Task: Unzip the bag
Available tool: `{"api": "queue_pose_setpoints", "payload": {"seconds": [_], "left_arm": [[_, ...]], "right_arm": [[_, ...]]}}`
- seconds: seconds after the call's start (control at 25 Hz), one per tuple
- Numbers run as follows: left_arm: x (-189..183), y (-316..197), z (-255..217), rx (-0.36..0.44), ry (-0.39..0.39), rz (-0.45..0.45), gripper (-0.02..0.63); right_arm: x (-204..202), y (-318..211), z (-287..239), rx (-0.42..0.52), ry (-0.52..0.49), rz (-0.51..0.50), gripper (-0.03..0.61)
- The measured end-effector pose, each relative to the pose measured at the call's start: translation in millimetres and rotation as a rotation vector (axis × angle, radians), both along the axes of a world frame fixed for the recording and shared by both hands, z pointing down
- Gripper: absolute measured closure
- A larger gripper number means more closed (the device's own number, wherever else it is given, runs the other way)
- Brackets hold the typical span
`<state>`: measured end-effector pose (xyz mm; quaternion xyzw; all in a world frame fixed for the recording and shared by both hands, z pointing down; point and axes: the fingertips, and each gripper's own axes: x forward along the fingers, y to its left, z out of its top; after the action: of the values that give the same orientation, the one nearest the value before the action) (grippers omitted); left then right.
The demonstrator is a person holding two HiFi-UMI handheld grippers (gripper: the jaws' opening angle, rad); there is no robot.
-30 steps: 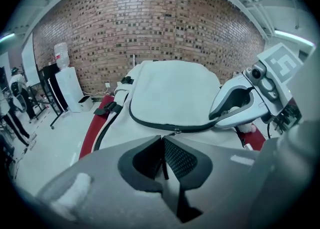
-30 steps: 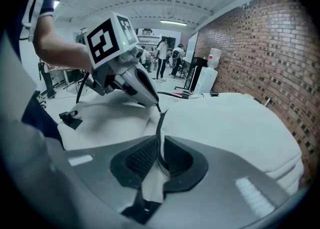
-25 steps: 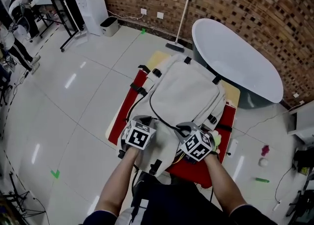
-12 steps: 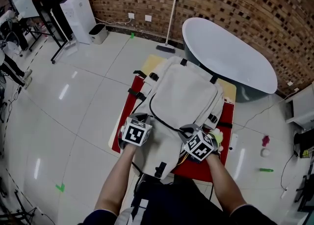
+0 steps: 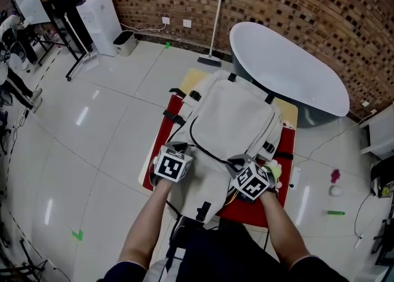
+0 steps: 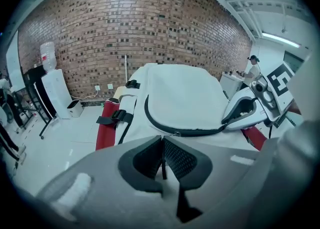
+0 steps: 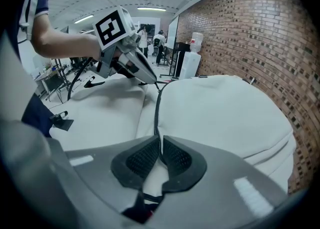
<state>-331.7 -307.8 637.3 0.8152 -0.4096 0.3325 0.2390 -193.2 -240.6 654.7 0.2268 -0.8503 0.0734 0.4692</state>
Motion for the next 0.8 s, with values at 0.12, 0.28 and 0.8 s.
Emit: {"api": "queue_pose_setpoints", "payload": {"seconds": [0.12,0.28,0.8], "left_arm": [[-5.5,-3.2,2.2,0.011,-0.037,0.004,0.598],[-10.1,-13.4,3.2,0.024,-0.067,-0.007,0.598],[-20.4,-59.9,-2.4,0.108,-0.124,-0.060,0.598]], "right_arm": [[0.5,1.4,0.7,-0.010,-0.003,-0.012,0.546],[3.0,2.3,1.7,-0.022,-0.002,-0.024,0.548],[8.2,3.6,6.6,-0.045,-0.032,0.000,0.549]]}}
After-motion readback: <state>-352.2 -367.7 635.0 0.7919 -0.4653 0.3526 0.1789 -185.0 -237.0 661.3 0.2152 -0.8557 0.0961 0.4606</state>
